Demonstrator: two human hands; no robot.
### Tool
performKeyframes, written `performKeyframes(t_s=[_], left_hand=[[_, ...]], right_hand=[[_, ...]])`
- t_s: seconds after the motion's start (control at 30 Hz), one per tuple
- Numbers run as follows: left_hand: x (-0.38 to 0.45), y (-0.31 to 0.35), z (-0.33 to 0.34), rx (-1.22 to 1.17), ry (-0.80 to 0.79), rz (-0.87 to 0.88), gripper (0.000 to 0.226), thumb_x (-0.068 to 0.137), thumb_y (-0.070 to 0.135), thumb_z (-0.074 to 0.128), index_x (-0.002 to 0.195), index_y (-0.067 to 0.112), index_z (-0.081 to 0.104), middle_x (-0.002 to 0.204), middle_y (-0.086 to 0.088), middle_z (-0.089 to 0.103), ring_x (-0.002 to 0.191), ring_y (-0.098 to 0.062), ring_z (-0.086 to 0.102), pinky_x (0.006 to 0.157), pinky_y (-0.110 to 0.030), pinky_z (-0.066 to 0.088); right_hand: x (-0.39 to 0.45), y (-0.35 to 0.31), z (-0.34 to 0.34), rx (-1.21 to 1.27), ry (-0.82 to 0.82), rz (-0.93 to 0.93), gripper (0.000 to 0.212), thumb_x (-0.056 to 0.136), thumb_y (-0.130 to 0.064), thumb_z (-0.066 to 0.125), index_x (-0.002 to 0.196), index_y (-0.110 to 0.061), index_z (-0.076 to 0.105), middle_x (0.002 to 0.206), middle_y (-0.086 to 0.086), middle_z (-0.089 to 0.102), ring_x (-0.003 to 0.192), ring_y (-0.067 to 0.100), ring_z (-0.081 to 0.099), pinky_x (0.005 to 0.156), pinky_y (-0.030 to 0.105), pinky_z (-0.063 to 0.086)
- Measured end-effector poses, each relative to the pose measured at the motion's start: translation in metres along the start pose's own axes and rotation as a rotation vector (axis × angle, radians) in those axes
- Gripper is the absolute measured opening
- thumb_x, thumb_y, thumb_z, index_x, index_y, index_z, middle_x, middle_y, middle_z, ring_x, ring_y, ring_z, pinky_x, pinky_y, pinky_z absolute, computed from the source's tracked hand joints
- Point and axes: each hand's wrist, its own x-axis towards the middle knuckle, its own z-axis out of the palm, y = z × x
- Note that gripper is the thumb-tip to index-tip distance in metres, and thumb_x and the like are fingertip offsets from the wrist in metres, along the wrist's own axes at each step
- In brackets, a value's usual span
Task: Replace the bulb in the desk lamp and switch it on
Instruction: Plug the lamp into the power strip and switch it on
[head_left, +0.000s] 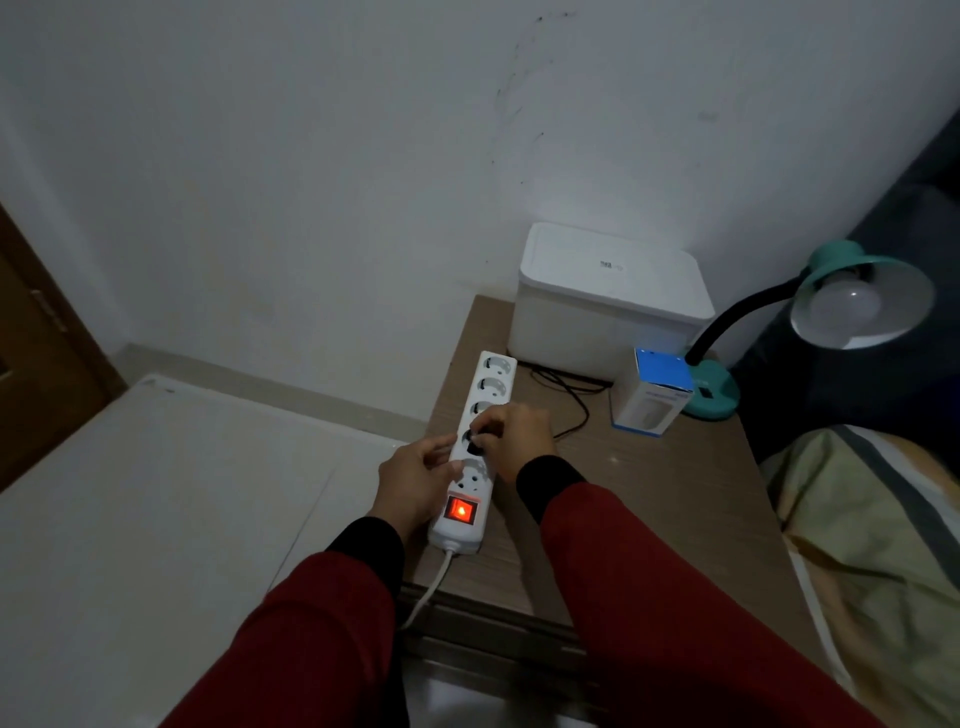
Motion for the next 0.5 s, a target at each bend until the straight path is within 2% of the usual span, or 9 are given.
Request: performKeyframes(t_s=[0.07, 0.13, 0.2, 0.27, 0.37, 0.43, 0.5], left_hand=[[-0.001, 0.003, 0.001, 0.036, 0.006, 0.001, 0.043, 0.089, 0.010, 0.060, 0.131, 0.016, 0.055, 0.124, -0.010, 0.064, 0.104, -0.017, 0.061, 0.089, -0.026, 0.047], [-0.001, 0.006, 0.002, 0.098, 0.001, 0.009, 0.043, 0.090, 0.008, 0.059, 0.132, 0.014, 0.054, 0.124, -0.010, 0.064, 0.111, -0.021, 0.061, 0.090, -0.024, 0.045], [-0.001, 0.009, 0.001, 0.188, -0.018, 0.018, 0.041, 0.090, 0.010, 0.058, 0.130, 0.013, 0.055, 0.124, -0.010, 0.064, 0.114, -0.022, 0.059, 0.089, -0.022, 0.043], [0.001, 0.013, -0.001, 0.332, -0.040, 0.030, 0.037, 0.089, 0.017, 0.059, 0.125, 0.013, 0.058, 0.121, -0.011, 0.065, 0.113, -0.024, 0.060, 0.094, -0.025, 0.045], [0.005, 0.021, -0.003, 0.525, -0.053, 0.028, 0.036, 0.085, 0.027, 0.062, 0.118, 0.010, 0.062, 0.119, -0.013, 0.065, 0.111, -0.028, 0.060, 0.097, -0.033, 0.049], [0.007, 0.032, -0.003, 0.651, -0.048, 0.043, 0.037, 0.085, 0.028, 0.062, 0.116, 0.008, 0.061, 0.121, -0.015, 0.063, 0.113, -0.030, 0.058, 0.095, -0.033, 0.047], [0.008, 0.046, -0.001, 0.770, -0.034, 0.071, 0.037, 0.086, 0.031, 0.059, 0.111, 0.005, 0.062, 0.120, -0.017, 0.063, 0.112, -0.031, 0.059, 0.091, -0.033, 0.048]], right_hand=[[0.000, 0.000, -0.008, -0.031, -0.096, 0.021, 0.030, 0.086, -0.006, 0.060, 0.114, -0.013, 0.069, 0.125, 0.009, 0.065, 0.119, 0.022, 0.058, 0.103, 0.022, 0.042], [-0.002, 0.001, -0.014, -0.084, -0.180, 0.028, 0.040, 0.086, -0.006, 0.059, 0.124, -0.020, 0.062, 0.133, 0.009, 0.060, 0.123, 0.021, 0.055, 0.107, 0.025, 0.040], [-0.006, 0.004, -0.022, -0.138, -0.253, 0.016, 0.052, 0.086, -0.004, 0.057, 0.132, -0.026, 0.053, 0.140, 0.008, 0.053, 0.126, 0.022, 0.053, 0.106, 0.025, 0.041], [-0.011, 0.007, -0.033, -0.165, -0.304, 0.009, 0.063, 0.087, -0.005, 0.057, 0.141, -0.032, 0.039, 0.144, 0.008, 0.048, 0.127, 0.024, 0.051, 0.101, 0.024, 0.042], [-0.018, 0.012, -0.054, -0.313, -0.325, -0.002, 0.077, 0.087, -0.016, 0.061, 0.147, -0.036, 0.019, 0.141, 0.012, 0.049, 0.125, 0.028, 0.052, 0.100, 0.035, 0.046], [-0.020, 0.016, -0.067, -0.407, -0.334, 0.023, 0.073, 0.086, -0.024, 0.063, 0.148, -0.029, 0.023, 0.142, 0.011, 0.049, 0.126, 0.029, 0.051, 0.101, 0.036, 0.046], [-0.023, 0.019, -0.083, -0.515, -0.358, 0.069, 0.063, 0.087, -0.033, 0.062, 0.142, -0.017, 0.039, 0.141, 0.010, 0.050, 0.128, 0.028, 0.049, 0.104, 0.035, 0.044]])
